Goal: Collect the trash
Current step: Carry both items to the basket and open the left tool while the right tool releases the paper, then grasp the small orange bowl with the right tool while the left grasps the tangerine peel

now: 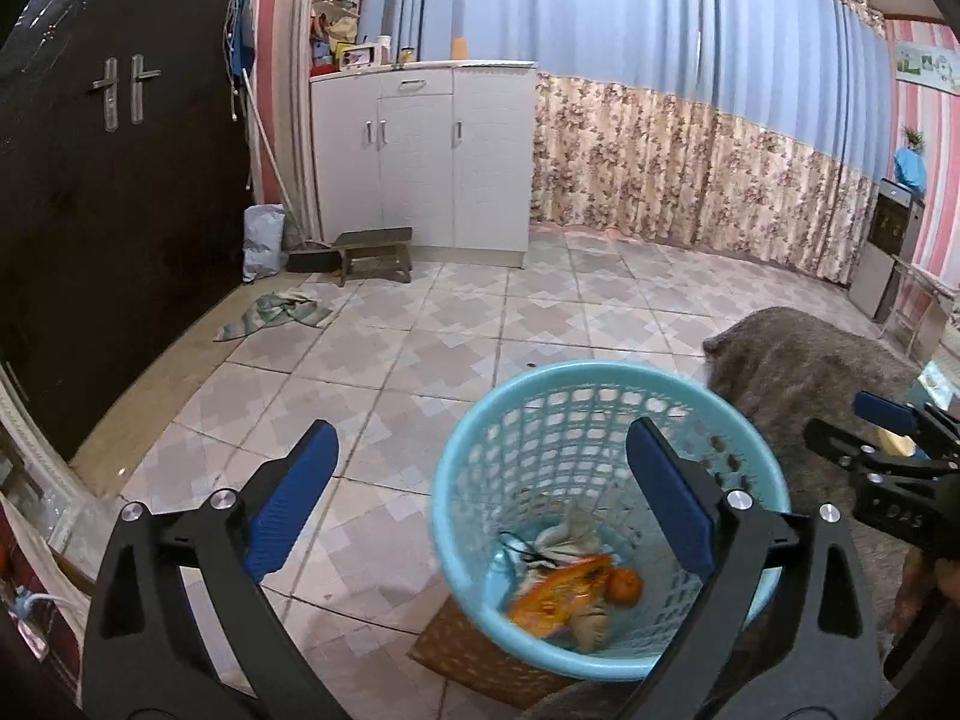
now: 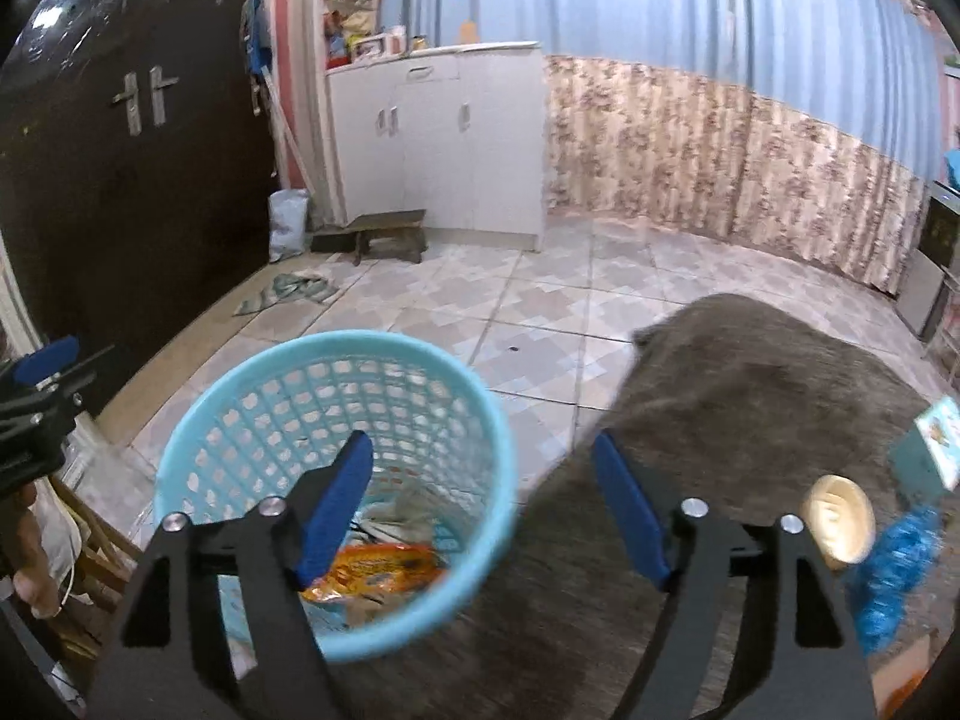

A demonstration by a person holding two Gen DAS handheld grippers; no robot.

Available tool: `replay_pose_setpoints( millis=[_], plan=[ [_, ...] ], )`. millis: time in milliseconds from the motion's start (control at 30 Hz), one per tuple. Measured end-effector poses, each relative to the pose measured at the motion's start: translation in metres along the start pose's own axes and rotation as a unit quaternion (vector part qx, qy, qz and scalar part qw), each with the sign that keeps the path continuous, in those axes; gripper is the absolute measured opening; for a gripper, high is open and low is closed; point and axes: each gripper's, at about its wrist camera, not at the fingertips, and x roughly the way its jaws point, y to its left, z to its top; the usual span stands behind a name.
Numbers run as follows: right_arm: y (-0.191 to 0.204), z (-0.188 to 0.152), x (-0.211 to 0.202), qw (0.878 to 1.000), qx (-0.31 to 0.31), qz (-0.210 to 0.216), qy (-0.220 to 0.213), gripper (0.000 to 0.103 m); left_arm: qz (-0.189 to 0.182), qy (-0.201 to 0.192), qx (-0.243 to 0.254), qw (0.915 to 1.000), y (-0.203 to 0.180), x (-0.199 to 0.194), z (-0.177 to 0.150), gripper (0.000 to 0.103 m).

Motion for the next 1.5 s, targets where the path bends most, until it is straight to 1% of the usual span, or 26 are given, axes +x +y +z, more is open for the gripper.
replay_pose_setpoints(
  millis=[100, 200, 300, 400, 433, 500, 533, 600, 633, 667, 733, 867, 900, 967, 1000, 1067, 1100, 1133, 1167, 1233, 1300, 1367, 1400, 1433, 1500],
  plan=[
    [-0.029, -0.01, -0.027, 1.0, 0.007, -0.022, -0.008, 0.085, -0.014, -0.003, 0.004, 0.9999, -0.017, -0.007, 0.0, 0.096],
    [-0.061, -0.021, -0.051, 0.999, 0.015, -0.05, -0.01, 0.085, -0.028, -0.007, 0.015, 0.9995, -0.044, -0.015, -0.001, 0.097],
    [-0.106, -0.037, -0.082, 0.996, 0.032, -0.086, -0.009, 0.085, -0.048, -0.002, 0.018, 0.9987, -0.069, -0.02, -0.004, 0.097],
    [-0.143, -0.053, -0.108, 0.992, 0.054, -0.115, -0.007, 0.085, -0.075, 0.004, 0.021, 0.997, -0.096, -0.025, -0.009, 0.097],
    [-0.161, -0.063, -0.122, 0.989, 0.065, -0.129, -0.006, 0.085, -0.084, 0.005, 0.025, 0.9961, -0.108, -0.027, -0.012, 0.097],
    [-0.182, -0.076, -0.137, 0.986, 0.078, -0.148, -0.004, 0.085, -0.097, 0.009, 0.033, 0.9947, -0.127, -0.03, -0.015, 0.097],
    [-0.196, -0.086, -0.147, 0.983, 0.087, -0.161, -0.003, 0.085, -0.106, 0.013, 0.042, 0.9933, -0.143, -0.032, -0.019, 0.097],
    [-0.221, -0.103, -0.159, 0.978, 0.105, -0.181, 0.003, 0.085, -0.12, 0.016, 0.052, 0.9913, -0.159, -0.035, -0.022, 0.097],
    [-0.239, -0.116, -0.165, 0.973, 0.122, -0.195, 0.012, 0.085, -0.133, 0.02, 0.058, 0.9893, -0.174, -0.039, -0.025, 0.097],
    [-0.251, -0.122, -0.169, 0.97, 0.132, -0.203, 0.016, 0.085, -0.139, 0.021, 0.061, 0.9881, -0.181, -0.042, -0.028, 0.097],
    [-0.281, -0.144, -0.178, 0.96, 0.158, -0.229, 0.025, 0.085, -0.157, 0.026, 0.071, 0.9847, -0.204, -0.049, -0.033, 0.097],
    [-0.317, -0.17, -0.182, 0.946, 0.182, -0.264, 0.042, 0.084, -0.183, 0.034, 0.088, 0.9786, -0.238, -0.059, -0.044, 0.097],
    [-0.322, -0.172, -0.182, 0.944, 0.186, -0.268, 0.045, 0.084, -0.188, 0.035, 0.092, 0.9773, -0.245, -0.061, -0.047, 0.097],
    [-0.337, -0.181, -0.18, 0.942, 0.199, -0.266, 0.051, 0.08, -0.197, 0.04, 0.103, 0.9743, -0.263, -0.065, -0.053, 0.097],
    [-0.341, -0.183, -0.18, 0.941, 0.203, -0.264, 0.053, 0.078, -0.199, 0.042, 0.107, 0.9732, -0.268, -0.065, -0.056, 0.097],
    [-0.347, -0.183, -0.178, 0.943, 0.202, -0.26, 0.047, 0.077, -0.203, 0.049, 0.12, 0.9705, -0.284, -0.067, -0.065, 0.097],
    [-0.349, -0.181, -0.177, 0.944, 0.199, -0.257, 0.048, 0.073, -0.204, 0.052, 0.125, 0.9696, -0.29, -0.068, -0.068, 0.097],
    [-0.351, -0.178, -0.174, 0.947, 0.194, -0.252, 0.049, 0.067, -0.206, 0.058, 0.129, 0.9682, -0.298, -0.067, -0.071, 0.097],
    [-0.352, -0.176, -0.171, 0.948, 0.192, -0.248, 0.05, 0.063, -0.208, 0.062, 0.132, 0.9671, -0.303, -0.067, -0.073, 0.097],
    [-0.356, -0.177, -0.162, 0.951, 0.195, -0.234, 0.062, 0.055, -0.215, 0.069, 0.135, 0.9648, -0.314, -0.067, -0.079, 0.097],
    [-0.359, -0.178, -0.157, 0.949, 0.201, -0.232, 0.07, 0.053, -0.216, 0.072, 0.139, 0.9638, -0.322, -0.065, -0.082, 0.097],
    [-0.361, -0.178, -0.157, 0.949, 0.204, -0.229, 0.067, 0.053, -0.218, 0.077, 0.142, 0.9624, -0.332, -0.062, -0.085, 0.097],
    [-0.359, -0.179, -0.156, 0.949, 0.205, -0.23, 0.066, 0.048, -0.221, 0.082, 0.142, 0.9613, -0.338, -0.06, -0.088, 0.097],
    [-0.359, -0.18, -0.157, 0.949, 0.206, -0.23, 0.064, 0.04, -0.224, 0.086, 0.141, 0.9606, -0.342, -0.059, -0.09, 0.097],
    [-0.357, -0.183, -0.161, 0.949, 0.212, -0.224, 0.059, 0.04, -0.232, 0.095, 0.137, 0.9584, -0.352, -0.056, -0.093, 0.097]
  ],
)
